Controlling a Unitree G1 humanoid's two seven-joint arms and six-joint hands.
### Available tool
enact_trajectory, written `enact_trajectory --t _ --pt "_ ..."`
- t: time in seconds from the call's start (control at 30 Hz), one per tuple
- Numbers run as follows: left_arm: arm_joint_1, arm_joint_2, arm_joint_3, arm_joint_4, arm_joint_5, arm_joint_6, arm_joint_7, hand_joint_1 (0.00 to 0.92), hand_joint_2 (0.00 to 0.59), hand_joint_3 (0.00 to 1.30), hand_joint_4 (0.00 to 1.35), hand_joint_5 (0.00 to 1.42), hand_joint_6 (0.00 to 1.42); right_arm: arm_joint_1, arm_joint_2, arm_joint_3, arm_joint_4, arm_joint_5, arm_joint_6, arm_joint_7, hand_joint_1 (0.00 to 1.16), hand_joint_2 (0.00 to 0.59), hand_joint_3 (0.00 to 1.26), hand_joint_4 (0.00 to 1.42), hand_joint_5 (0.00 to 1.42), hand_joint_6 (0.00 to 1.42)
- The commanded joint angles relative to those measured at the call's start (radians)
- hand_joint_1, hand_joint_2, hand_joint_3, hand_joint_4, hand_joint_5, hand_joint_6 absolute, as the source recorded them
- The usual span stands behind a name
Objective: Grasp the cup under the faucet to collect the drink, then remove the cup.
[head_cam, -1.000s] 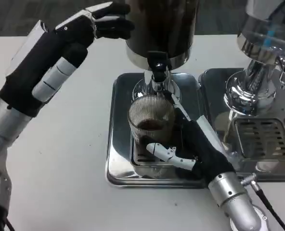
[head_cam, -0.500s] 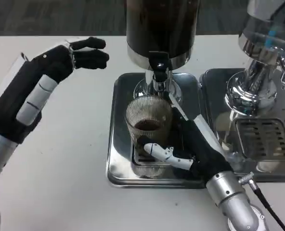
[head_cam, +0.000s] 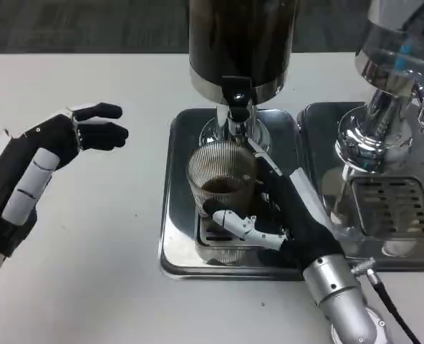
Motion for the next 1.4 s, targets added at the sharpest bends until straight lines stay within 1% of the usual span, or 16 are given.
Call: enact_trajectory --t 0.03,0.13,0.3,0.5,1.03,1.2,1.4 --pt "0.02 0.012 0.008 0.007 0.018 0.009 0.01 0.0 0.216 0.38 0.45 0.43 0.4 0.005 0.008 0.017 0.003 -0.018 0.026 -0.006 0.67 0.23 0.13 0.2 0.23 0.33" --pt "0.028 0.012 0.013 0.008 0.023 0.006 0.014 0.0 0.217 0.38 0.45 0.44 0.42 0.005 0.013 0.022 0.007 -0.026 0.028 -0.028 0.67 0.23 0.18 0.24 0.26 0.36" --pt "0.039 0.014 0.018 0.012 0.03 0.004 0.014 0.0 0.212 0.37 0.47 0.44 0.44 0.012 0.022 0.026 0.007 -0.044 0.025 -0.084 0.67 0.23 0.25 0.32 0.33 0.44" --pt "0.047 0.013 0.02 0.015 0.039 -0.001 0.012 0.0 0.213 0.37 0.47 0.45 0.45 0.016 0.031 0.03 0.016 -0.061 0.004 -0.145 0.69 0.226 0.31 0.38 0.39 0.5" --pt "0.045 0.011 0.022 0.046 0.061 -0.014 0.019 0.0 0.219 0.37 0.48 0.46 0.47 0.012 0.032 0.035 0.074 -0.087 -0.064 -0.261 0.69 0.226 0.41 0.52 0.55 0.72" --pt "0.044 0.008 0.022 0.053 0.066 -0.017 0.02 0.0 0.219 0.37 0.48 0.47 0.47 0.018 0.028 0.034 0.074 -0.088 -0.079 -0.275 0.69 0.226 0.43 0.52 0.57 0.74" --pt "0.045 0.006 0.02 0.06 0.07 -0.02 0.023 0.0 0.216 0.37 0.48 0.47 0.47 0.033 0.025 0.035 0.059 -0.107 -0.091 -0.311 0.69 0.226 0.44 0.53 0.6 0.77"
